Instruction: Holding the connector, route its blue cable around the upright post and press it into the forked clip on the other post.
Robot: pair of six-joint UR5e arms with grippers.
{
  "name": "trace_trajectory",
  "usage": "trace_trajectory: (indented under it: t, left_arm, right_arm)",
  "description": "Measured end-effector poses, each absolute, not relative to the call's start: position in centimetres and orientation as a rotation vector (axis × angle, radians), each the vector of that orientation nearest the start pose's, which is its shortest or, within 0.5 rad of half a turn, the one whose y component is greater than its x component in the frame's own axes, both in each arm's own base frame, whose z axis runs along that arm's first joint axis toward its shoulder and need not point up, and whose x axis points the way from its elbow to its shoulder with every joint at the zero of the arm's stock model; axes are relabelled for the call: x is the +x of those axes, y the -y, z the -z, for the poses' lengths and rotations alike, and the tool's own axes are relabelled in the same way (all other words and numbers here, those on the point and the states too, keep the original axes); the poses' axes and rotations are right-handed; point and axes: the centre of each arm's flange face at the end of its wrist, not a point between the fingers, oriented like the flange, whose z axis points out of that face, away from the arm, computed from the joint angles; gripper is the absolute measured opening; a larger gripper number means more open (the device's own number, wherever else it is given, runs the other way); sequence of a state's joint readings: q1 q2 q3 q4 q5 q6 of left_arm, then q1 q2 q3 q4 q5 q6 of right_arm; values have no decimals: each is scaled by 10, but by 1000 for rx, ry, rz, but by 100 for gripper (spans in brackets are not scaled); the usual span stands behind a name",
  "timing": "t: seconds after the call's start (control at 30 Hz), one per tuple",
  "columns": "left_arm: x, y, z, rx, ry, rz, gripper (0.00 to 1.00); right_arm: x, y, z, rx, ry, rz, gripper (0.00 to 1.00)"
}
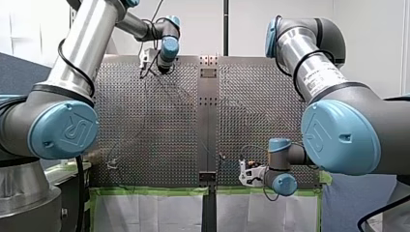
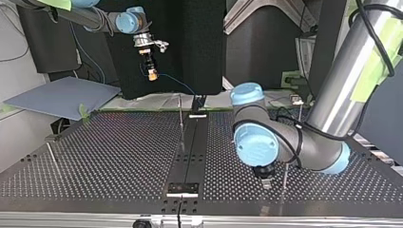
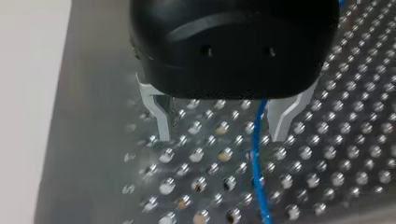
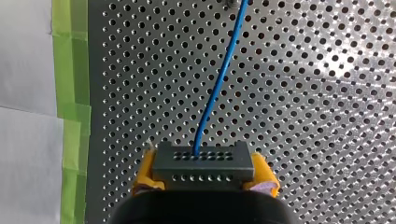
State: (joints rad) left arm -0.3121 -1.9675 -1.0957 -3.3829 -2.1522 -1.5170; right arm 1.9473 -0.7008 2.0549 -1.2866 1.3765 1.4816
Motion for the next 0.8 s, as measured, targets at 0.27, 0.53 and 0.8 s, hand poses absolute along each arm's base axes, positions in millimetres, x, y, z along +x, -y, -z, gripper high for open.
trace_trajectory:
  t: [0.27, 0.53, 0.8]
  left_arm:
    - [556, 279, -453, -89, -1739, -342, 100]
    - [547, 289, -440, -75, -1743, -389, 100]
    - [538, 302, -426, -50, -1728, -427, 100]
  right_arm:
    - [326, 409, 53, 1694, 841, -1518, 0]
    - [326, 408, 53, 1696, 837, -1518, 0]
    - [326, 408, 53, 1697, 836, -1517, 0]
